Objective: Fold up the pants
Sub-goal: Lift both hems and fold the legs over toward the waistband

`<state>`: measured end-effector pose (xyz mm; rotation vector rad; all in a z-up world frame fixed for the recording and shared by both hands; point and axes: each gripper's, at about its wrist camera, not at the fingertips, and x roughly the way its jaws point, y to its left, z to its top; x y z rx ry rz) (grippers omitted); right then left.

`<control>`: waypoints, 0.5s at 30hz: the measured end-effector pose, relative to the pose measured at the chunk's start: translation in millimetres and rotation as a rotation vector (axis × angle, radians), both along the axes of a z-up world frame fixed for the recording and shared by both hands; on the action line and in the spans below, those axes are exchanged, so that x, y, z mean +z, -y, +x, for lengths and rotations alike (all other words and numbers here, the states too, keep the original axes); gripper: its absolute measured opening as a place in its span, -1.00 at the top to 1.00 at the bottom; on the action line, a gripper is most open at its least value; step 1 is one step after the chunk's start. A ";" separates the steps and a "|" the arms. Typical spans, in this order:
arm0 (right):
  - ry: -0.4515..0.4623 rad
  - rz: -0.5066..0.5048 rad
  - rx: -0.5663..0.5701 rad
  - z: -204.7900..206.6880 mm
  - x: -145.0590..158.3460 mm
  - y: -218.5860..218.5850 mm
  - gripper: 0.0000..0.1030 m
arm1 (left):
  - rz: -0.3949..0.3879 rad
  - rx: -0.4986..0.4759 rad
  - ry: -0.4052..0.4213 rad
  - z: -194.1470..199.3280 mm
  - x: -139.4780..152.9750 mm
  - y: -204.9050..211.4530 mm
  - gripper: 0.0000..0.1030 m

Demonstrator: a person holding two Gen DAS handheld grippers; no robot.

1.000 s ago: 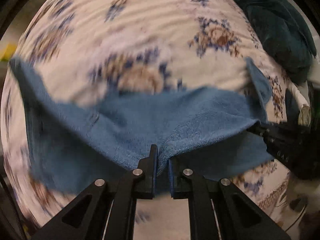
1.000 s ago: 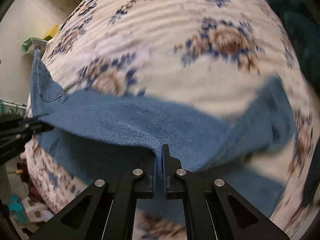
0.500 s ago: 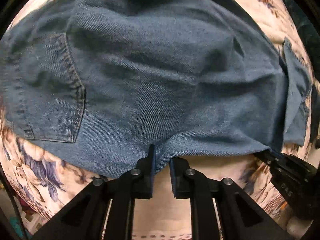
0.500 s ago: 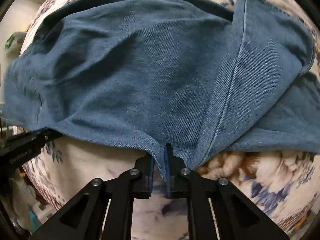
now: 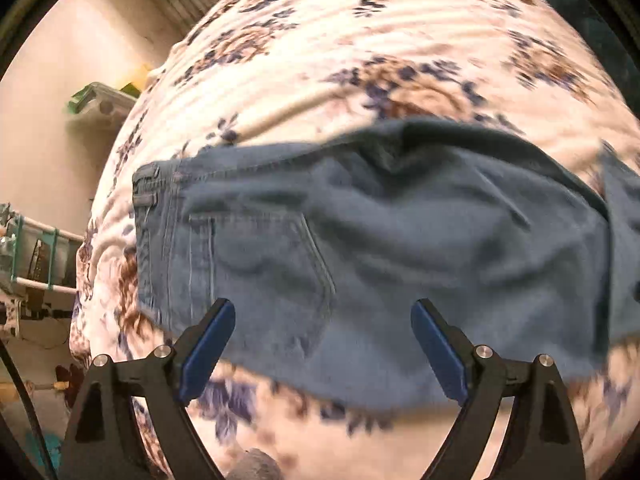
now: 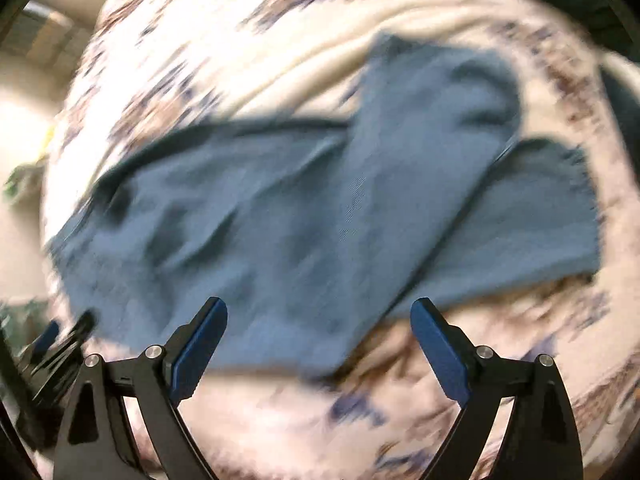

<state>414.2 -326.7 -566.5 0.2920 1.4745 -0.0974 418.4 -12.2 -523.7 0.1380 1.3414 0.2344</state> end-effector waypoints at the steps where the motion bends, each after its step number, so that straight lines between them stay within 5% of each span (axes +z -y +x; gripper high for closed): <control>1: -0.001 -0.031 -0.025 12.7 -3.0 7.1 -0.84 | -0.001 0.016 -0.006 9.6 -5.9 1.6 -0.74; 9: -0.058 -0.195 -0.058 143.0 -67.2 40.1 -0.50 | 0.038 0.021 -0.030 53.7 -38.5 10.7 -0.74; 12: -0.109 -0.233 -0.025 157.1 -85.4 41.0 -0.03 | 0.044 0.013 -0.045 57.9 -42.4 13.4 -0.74; 14: -0.075 -0.242 -0.031 150.6 -76.2 44.1 0.87 | 0.047 0.008 -0.048 57.8 -43.4 15.6 -0.75; 15: -0.051 -0.236 -0.047 144.7 -67.3 48.5 0.87 | 0.039 0.004 -0.055 56.6 -43.4 16.3 -0.74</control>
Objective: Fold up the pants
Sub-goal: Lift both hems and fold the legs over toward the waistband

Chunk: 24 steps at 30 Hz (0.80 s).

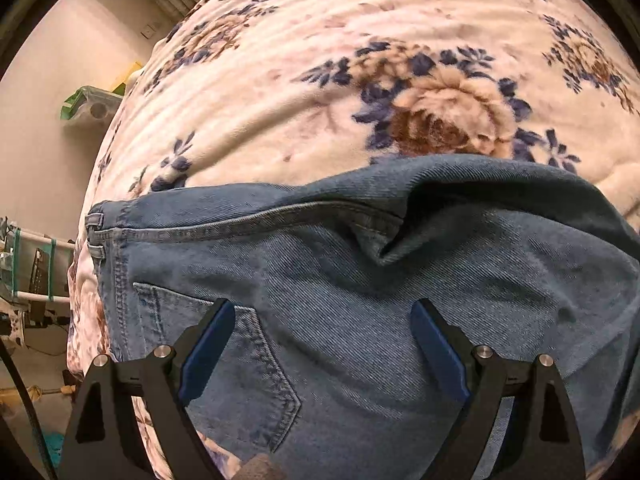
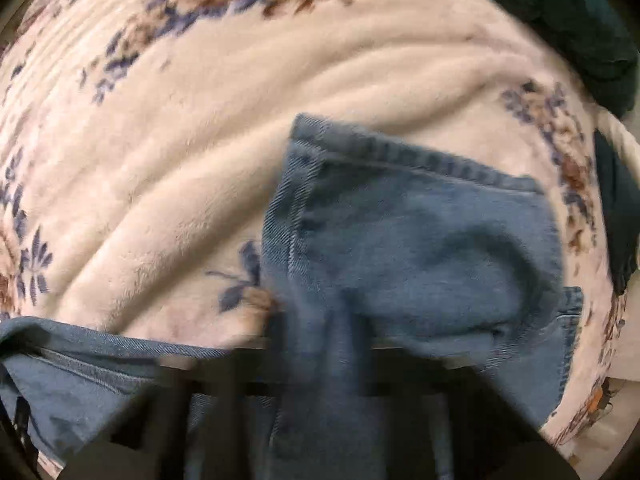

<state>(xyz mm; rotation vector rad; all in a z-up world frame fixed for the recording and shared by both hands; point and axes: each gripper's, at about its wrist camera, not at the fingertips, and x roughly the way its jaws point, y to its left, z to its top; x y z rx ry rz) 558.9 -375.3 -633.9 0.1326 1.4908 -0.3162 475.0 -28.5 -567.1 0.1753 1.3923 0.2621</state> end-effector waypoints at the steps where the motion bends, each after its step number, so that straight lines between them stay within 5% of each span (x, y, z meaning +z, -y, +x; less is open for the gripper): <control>1: 0.056 0.031 -0.033 -10.7 15.4 8.9 0.87 | -0.008 0.000 -0.004 -1.2 0.7 1.2 -0.74; 7: 0.361 0.128 -0.359 -117.3 114.9 107.9 0.87 | -0.069 0.029 0.010 -10.0 14.0 2.8 -0.75; 10: 0.441 0.167 -0.556 -179.3 119.7 169.5 0.87 | -0.108 0.062 0.021 -15.6 18.7 1.6 -0.75; 17: 0.316 0.379 -0.800 -271.2 4.1 216.8 0.82 | -0.102 0.059 0.003 -24.3 9.6 7.8 -0.75; 19: 0.292 0.441 -0.829 -275.8 -10.4 217.9 0.67 | -0.094 0.042 0.008 -28.2 12.1 7.5 -0.75; 20: 0.266 0.437 -0.833 -277.3 -7.4 219.3 0.31 | -0.091 0.036 0.010 -30.1 14.3 6.3 -0.75; 22: 0.228 0.413 -0.804 -277.9 3.4 215.3 -0.09 | -0.091 0.022 0.021 -34.8 22.5 0.3 -0.75; 24: 0.184 0.339 -0.746 -275.9 25.4 205.2 -0.17 | -0.088 0.017 0.034 -39.7 35.4 -11.4 -0.75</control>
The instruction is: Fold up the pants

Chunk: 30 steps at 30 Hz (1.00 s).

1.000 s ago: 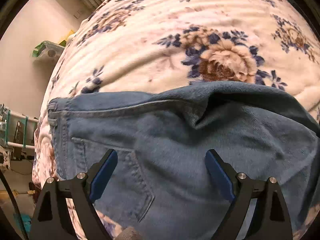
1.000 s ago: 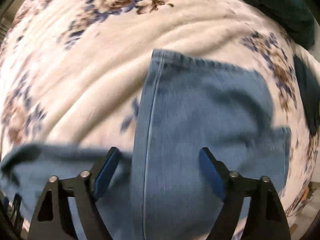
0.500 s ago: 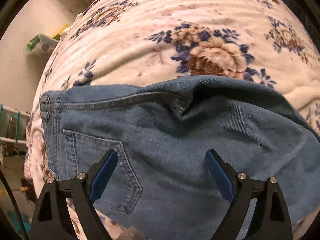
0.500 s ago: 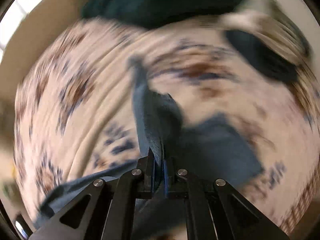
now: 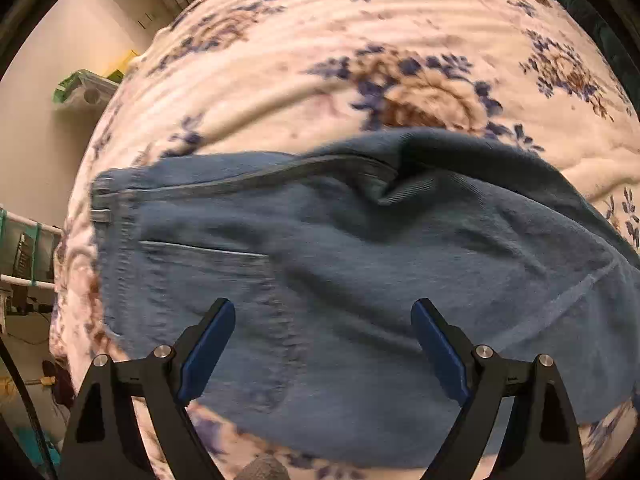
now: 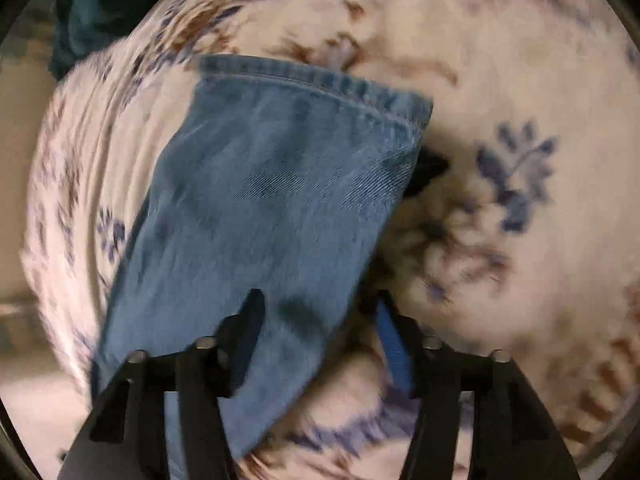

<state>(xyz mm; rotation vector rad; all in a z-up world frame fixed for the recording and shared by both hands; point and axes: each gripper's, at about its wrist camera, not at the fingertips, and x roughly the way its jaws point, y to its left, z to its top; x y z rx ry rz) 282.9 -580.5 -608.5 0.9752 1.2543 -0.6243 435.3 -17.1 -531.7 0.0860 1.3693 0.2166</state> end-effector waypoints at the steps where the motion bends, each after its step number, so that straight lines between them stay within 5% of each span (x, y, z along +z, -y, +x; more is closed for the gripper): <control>1: -0.022 -0.022 0.041 4.1 11.1 -6.9 -0.17 | -0.003 0.001 0.008 -0.8 5.4 -6.9 -0.75; 3: -0.061 -0.075 0.166 19.0 38.4 -32.6 -0.17 | -0.001 0.000 0.021 -0.7 19.1 -23.3 -0.75; 8: 0.013 -0.090 0.510 99.7 79.3 -109.9 -0.17 | 0.046 -0.027 0.031 21.9 30.9 -57.4 -0.75; 15: 0.034 -0.200 1.235 249.5 67.8 -307.3 -0.17 | 0.086 0.013 -0.013 64.1 9.7 -102.7 -0.74; 21: -0.061 -0.355 1.728 282.1 32.2 -439.0 -0.12 | 0.016 0.054 -0.090 88.3 -28.7 -128.0 -0.74; 24: -0.058 -0.373 1.804 290.0 26.6 -465.1 0.92 | -0.010 0.066 -0.086 98.7 -32.4 -135.9 -0.74; 29: 0.018 -0.418 1.547 342.2 45.2 -448.5 1.00 | -0.070 0.113 -0.057 113.5 -24.3 -159.1 -0.74; 30: -0.010 -0.342 1.476 353.8 42.1 -438.1 1.00 | -0.093 0.133 -0.053 113.1 -20.4 -167.2 -0.74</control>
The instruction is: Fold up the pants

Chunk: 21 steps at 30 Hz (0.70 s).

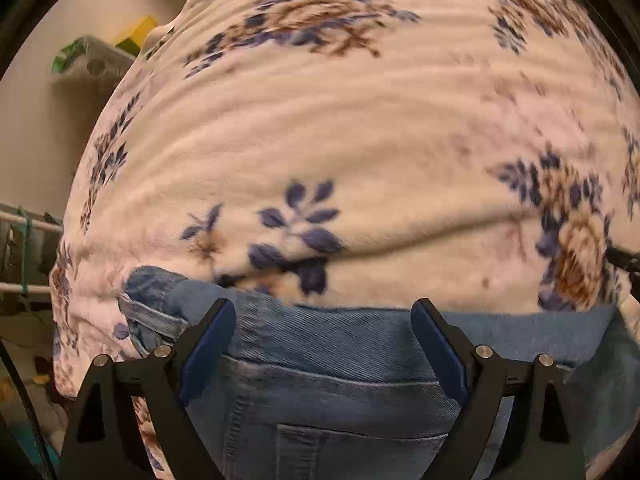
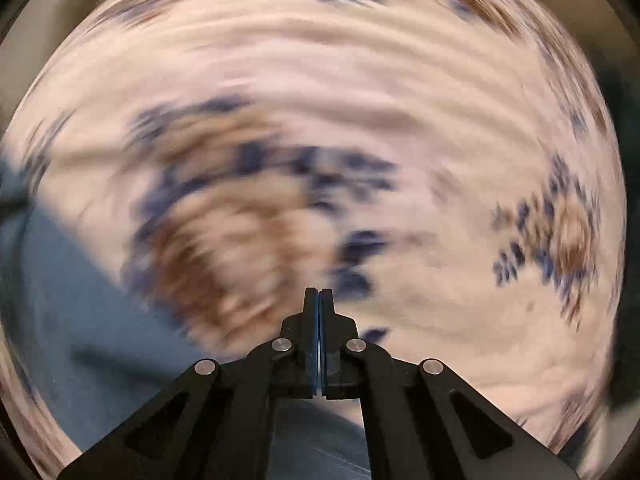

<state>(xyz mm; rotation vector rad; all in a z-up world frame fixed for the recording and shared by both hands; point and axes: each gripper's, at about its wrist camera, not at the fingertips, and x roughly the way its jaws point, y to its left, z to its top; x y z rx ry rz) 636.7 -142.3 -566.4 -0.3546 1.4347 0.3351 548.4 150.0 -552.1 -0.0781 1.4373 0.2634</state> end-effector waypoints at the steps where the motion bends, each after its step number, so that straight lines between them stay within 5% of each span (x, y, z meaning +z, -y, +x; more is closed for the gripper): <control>1: -0.070 0.069 -0.072 7.4 -1.9 8.8 0.99 | -0.018 0.018 0.004 -0.8 2.1 -6.8 -0.74; 4: -0.230 0.236 -0.239 5.5 7.5 22.6 0.78 | -0.095 0.100 0.025 -17.7 15.8 -38.2 -0.74; 7: -0.333 0.419 -0.399 -19.4 20.5 33.4 -0.13 | -0.128 0.175 0.024 -44.0 23.0 -70.3 -0.74; 8: -0.365 0.470 -0.459 -31.9 21.6 37.5 -0.20 | -0.136 0.195 0.021 -50.8 23.1 -81.2 -0.74; 14: -0.425 0.527 -0.581 -78.4 11.4 17.1 -0.20 | -0.157 0.261 -0.024 -73.1 3.7 -123.7 -0.74; 21: -0.404 0.470 -0.642 -54.6 -45.4 -24.9 -0.24 | -0.345 0.222 -0.085 -57.2 -38.0 -142.0 -0.75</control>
